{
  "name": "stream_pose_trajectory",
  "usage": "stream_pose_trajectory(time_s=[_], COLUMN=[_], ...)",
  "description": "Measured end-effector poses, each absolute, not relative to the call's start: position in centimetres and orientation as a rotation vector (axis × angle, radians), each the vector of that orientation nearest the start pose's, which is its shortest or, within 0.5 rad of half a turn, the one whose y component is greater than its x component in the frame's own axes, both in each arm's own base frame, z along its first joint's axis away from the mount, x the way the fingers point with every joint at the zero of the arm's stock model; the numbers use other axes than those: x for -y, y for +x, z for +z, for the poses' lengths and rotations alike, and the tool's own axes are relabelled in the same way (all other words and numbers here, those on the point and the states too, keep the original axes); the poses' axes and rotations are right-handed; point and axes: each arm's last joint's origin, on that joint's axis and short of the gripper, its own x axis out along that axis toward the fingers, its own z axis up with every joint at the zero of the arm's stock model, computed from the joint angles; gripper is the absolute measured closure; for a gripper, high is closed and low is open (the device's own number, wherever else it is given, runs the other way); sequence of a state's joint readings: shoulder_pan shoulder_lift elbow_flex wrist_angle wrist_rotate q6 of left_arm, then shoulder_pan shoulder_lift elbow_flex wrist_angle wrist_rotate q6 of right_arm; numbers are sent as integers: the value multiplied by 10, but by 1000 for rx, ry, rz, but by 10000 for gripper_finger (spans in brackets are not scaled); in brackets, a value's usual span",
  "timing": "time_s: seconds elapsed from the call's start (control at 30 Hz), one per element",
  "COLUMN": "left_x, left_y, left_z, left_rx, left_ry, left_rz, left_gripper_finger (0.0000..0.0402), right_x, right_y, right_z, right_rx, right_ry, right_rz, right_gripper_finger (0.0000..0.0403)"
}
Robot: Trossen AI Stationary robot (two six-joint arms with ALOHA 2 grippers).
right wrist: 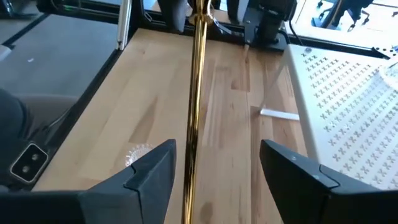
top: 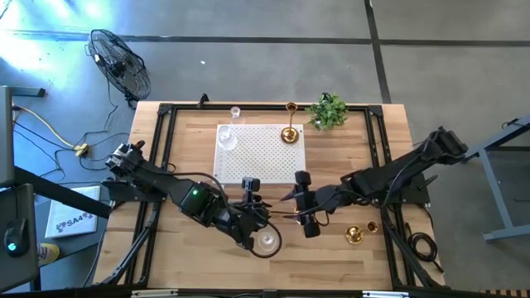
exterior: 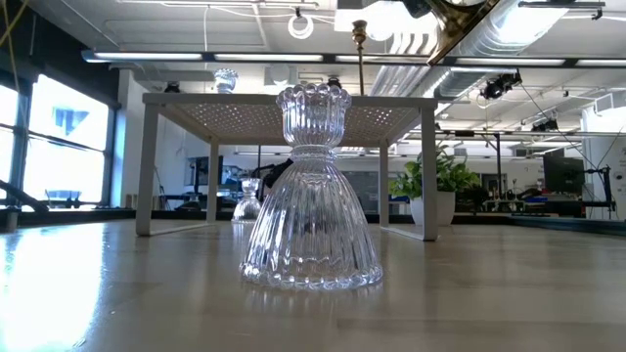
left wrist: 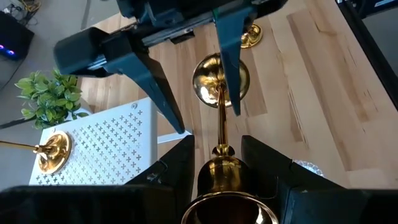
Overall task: Pick & Place candle stick holders
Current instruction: Put the left gold candle holder on the shelf aligned with the other gold candle holder
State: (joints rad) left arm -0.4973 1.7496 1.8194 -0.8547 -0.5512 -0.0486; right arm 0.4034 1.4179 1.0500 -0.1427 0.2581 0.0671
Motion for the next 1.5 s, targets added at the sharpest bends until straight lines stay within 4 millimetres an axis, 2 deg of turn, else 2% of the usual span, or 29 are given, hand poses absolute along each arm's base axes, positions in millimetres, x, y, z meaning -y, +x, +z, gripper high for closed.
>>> stream_pose_trajectory(time_s=[0.47,1.5], left_x=[164,164], left_y=[335,335], left_z=[375,375], left_rx=[-678,-678], left_ry=[345,354], left_rz=[64,64], left_gripper_finger=[285,285], right_x=[-117,-116], right_y=[295,297], right_z=[287,288], right_rx=[-439,-425], right_ry=[-188,-165], right_rz=[125,115], right_gripper_finger=[178,180])
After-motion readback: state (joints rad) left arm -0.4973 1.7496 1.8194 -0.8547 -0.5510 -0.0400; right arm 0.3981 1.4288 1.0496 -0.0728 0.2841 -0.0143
